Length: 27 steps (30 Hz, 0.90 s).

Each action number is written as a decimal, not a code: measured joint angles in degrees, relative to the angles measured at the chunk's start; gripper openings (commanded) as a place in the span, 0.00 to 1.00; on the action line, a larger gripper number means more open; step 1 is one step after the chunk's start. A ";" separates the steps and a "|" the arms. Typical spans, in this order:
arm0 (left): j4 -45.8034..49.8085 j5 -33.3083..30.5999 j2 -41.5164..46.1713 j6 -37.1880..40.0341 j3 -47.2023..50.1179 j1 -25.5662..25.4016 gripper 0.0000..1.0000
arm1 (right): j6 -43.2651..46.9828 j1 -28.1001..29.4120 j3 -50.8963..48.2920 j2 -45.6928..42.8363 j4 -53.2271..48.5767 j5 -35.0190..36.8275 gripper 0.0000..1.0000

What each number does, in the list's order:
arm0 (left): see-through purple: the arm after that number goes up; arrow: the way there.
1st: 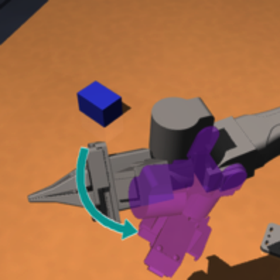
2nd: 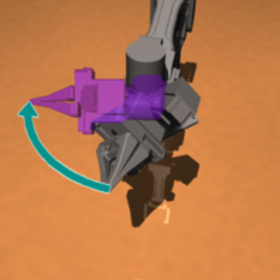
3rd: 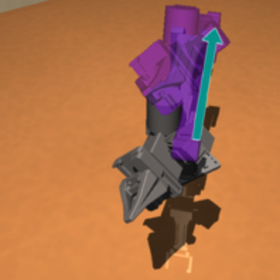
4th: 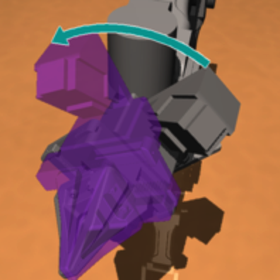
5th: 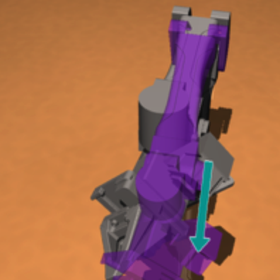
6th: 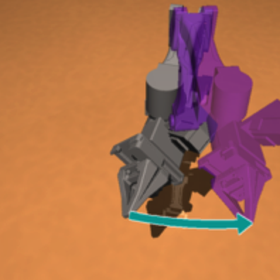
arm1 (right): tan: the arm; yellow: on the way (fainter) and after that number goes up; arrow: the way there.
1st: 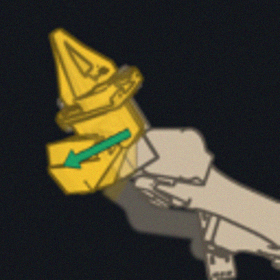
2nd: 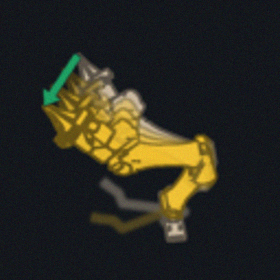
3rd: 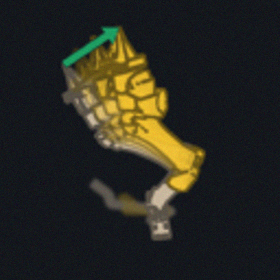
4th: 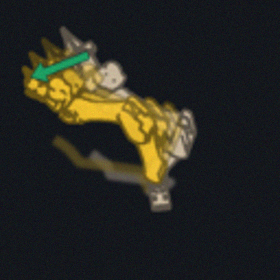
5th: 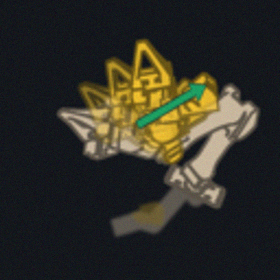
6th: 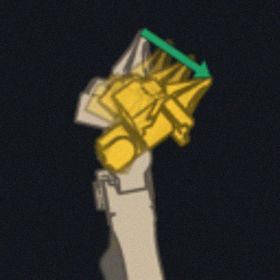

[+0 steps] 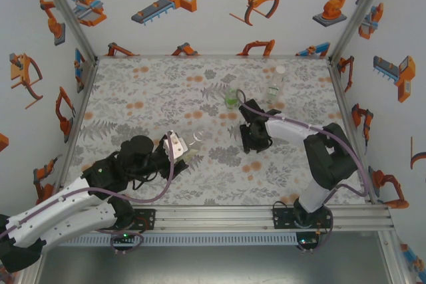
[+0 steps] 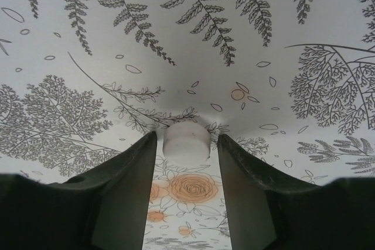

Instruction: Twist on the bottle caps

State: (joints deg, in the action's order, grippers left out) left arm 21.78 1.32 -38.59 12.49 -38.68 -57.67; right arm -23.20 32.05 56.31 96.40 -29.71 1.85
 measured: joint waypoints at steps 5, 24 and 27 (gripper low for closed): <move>-0.15 0.04 -0.33 0.00 -0.24 0.00 0.00 | 0.11 -0.11 -0.11 -0.07 0.22 -0.13 0.42; -0.33 0.17 -0.59 0.00 -0.33 0.00 0.00 | 0.28 -0.11 -0.26 -0.31 0.26 -1.42 0.40; -0.33 0.17 -0.59 0.00 -0.33 0.00 0.00 | 0.28 -0.11 -0.26 -0.31 0.13 -1.46 0.39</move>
State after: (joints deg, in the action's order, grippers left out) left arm 21.45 1.50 -39.18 12.49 -39.00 -57.67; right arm -22.92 31.94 56.05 96.09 -29.58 0.38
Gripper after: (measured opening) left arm 0.565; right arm 0.404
